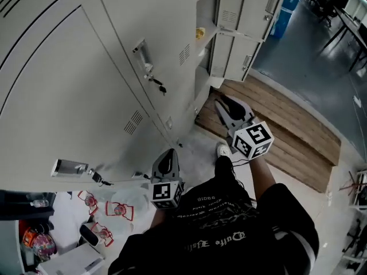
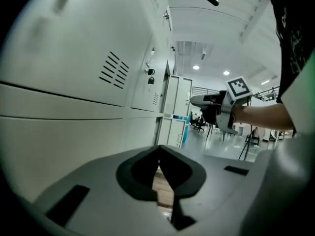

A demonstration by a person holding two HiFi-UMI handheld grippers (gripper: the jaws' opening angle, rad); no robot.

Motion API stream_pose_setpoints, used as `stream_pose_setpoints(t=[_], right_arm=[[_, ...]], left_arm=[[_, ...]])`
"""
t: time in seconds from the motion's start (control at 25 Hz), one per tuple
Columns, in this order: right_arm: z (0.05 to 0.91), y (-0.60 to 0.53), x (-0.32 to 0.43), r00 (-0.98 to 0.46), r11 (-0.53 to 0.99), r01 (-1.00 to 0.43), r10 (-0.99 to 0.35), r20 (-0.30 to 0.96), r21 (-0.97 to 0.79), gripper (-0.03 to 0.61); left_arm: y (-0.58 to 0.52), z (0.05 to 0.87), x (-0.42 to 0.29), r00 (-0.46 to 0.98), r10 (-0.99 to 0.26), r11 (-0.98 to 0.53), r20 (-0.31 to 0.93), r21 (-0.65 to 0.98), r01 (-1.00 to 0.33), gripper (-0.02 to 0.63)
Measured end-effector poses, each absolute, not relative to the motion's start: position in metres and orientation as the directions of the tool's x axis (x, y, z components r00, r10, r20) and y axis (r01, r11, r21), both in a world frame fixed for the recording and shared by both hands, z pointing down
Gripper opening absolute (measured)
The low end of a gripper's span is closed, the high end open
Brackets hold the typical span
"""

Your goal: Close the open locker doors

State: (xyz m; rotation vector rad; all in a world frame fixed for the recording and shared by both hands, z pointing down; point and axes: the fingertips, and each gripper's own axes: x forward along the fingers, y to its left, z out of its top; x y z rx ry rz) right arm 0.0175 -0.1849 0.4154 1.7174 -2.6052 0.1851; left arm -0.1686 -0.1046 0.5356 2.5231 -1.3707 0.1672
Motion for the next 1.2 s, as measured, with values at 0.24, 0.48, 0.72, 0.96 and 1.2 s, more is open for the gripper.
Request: stream_pose_setpoints(t=[0.24,0.48,0.72,0.96,1.2], right_arm=[[0.404,-0.246,0.167,-0.189,0.183,-0.981,-0.978,0.086,-0.068,0.095],[0.384,-0.291,0.277,-0.091,0.089,-0.996,-0.992,0.089,-0.028,0.133],[0.372,-0.365,0.363,-0.062,0.062,-0.998,-0.994,0.091,0.003,0.161],[0.378,-0.424,0.407,-0.105,0.106,-0.994,-0.986,0.13,-0.001,0.172],[0.388,-0.444,0.408,-0.197,0.204,-0.979,-0.966,0.168,0.021,0.138]], left_arm=[[-0.159,0.533,-0.098,0.58,-0.784,-0.548,0.22,0.192,-0.814,0.008],[-0.193,0.522,-0.058,0.531,-0.814,-0.498,0.234,0.189,-0.846,0.008],[-0.23,0.518,-0.024,0.458,-0.852,-0.425,0.253,0.174,-0.888,0.008],[-0.248,0.515,-0.006,0.38,-0.891,-0.348,0.25,0.163,-0.923,0.008],[-0.254,0.507,0.009,0.336,-0.908,-0.307,0.253,0.148,-0.94,0.008]])
